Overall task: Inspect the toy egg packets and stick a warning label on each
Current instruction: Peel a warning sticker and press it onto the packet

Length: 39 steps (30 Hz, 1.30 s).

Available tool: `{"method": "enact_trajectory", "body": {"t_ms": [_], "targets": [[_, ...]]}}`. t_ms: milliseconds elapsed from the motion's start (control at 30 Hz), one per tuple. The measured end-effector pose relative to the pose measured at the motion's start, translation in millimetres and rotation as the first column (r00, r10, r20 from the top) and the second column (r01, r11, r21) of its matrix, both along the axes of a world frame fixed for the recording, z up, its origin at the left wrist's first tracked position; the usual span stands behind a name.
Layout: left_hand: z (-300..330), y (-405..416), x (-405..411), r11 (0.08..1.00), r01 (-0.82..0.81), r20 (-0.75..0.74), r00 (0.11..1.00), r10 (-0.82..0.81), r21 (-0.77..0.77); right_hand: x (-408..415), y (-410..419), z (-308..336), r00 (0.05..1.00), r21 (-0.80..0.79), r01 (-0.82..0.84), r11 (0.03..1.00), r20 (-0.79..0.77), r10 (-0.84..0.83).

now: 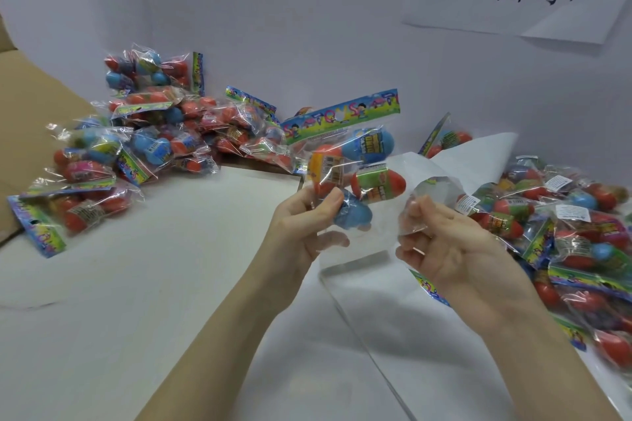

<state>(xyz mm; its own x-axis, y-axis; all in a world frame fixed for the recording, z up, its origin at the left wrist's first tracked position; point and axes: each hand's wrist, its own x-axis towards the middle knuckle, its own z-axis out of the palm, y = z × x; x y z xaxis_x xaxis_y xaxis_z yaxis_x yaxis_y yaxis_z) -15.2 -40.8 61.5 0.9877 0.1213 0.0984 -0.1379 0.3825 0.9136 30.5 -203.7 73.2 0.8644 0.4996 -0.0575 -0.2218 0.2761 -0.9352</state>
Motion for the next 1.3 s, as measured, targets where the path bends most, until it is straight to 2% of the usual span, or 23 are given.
{"method": "enact_trajectory", "body": {"t_ms": [100,200,300,400,567,633,700,767,867,900,967,1033,1100,1133,1200,1233,1300], "targets": [[-1.0,0.4,0.7,1.0,0.006,-0.006,1.0,-0.006,0.002,0.4,1.0,0.0,1.0,0.006,-0.004,1.0,-0.009,0.004],[-2.8,-0.9,1.4,0.996,-0.029,0.009,1.0,0.028,0.086,-0.9,4.5,1.5,0.987,-0.036,0.1,0.994,0.13,-0.095],[-5.5,-1.3,2.2,0.984,-0.052,0.019,0.999,0.05,0.168,-4.9,7.3,-0.7,0.931,-0.088,0.23,0.969,0.31,-0.193],[-8.1,-4.5,2.3,0.975,-0.053,0.04,0.998,0.045,0.218,-7.5,8.3,-4.9,0.902,-0.094,0.253,0.963,0.384,-0.2],[-10.8,-10.7,1.8,0.978,-0.01,0.097,0.995,-0.01,0.206,1.0,7.0,-10.1,0.979,-0.203,0.054,0.978,0.201,-0.013],[-11.9,-12.4,2.0,0.972,-0.029,0.099,0.995,0.005,0.235,3.6,7.9,-14.5,0.983,-0.23,0.064,0.971,0.18,-0.022],[-11.5,-15.2,1.9,0.969,-0.053,0.099,0.995,0.03,0.241,4.4,9.2,-14.4,0.972,-0.189,0.112,0.976,0.224,-0.068],[-12.5,-17.5,1.9,0.954,-0.121,0.085,0.991,0.101,0.274,-0.4,13.1,-13.2,0.95,-0.116,0.155,0.981,0.289,-0.116],[-14.5,-18.5,1.7,0.814,-0.362,0.107,0.929,0.354,0.453,-8.6,12.5,-11.4,0.859,-0.005,0.289,0.957,0.442,-0.257],[-14.3,-18.7,1.2,0.793,-0.399,0.118,0.913,0.391,0.461,-7.4,11.3,-5.5,0.825,0.015,0.319,0.948,0.488,-0.286],[-12.1,-17.2,0.7,0.842,-0.329,0.065,0.94,0.335,0.426,6.1,6.3,0.7,0.819,-0.051,0.357,0.933,0.497,-0.287],[-8.9,-13.4,0.0,0.958,-0.115,-0.023,0.992,0.125,0.262,18.0,2.4,5.7,0.812,-0.13,0.473,0.871,0.447,-0.375],[-6.3,-6.6,-0.9,0.996,0.084,-0.098,0.991,-0.085,-0.014,10.3,5.3,0.3,0.591,0.075,0.606,0.792,0.624,-0.511],[-4.2,-3.9,-1.7,0.985,0.143,-0.115,0.981,-0.153,-0.097,3.0,6.5,-6.2,0.465,0.115,0.61,0.784,0.749,-0.472],[-1.7,-2.7,-3.0,0.979,0.173,-0.139,0.973,-0.187,-0.106,-5.9,6.2,-19.8,0.254,0.07,0.638,0.767,0.921,-0.296],[-1.6,-4.5,-3.0,0.986,0.156,-0.147,0.976,-0.164,-0.066,-5.0,4.4,-24.2,0.16,0.06,0.652,0.756,0.964,-0.214],[-2.0,-8.7,-2.1,0.992,0.101,-0.132,0.987,-0.09,0.08,-2.3,3.2,-24.6,0.028,0.051,0.658,0.751,0.995,-0.092]]}}
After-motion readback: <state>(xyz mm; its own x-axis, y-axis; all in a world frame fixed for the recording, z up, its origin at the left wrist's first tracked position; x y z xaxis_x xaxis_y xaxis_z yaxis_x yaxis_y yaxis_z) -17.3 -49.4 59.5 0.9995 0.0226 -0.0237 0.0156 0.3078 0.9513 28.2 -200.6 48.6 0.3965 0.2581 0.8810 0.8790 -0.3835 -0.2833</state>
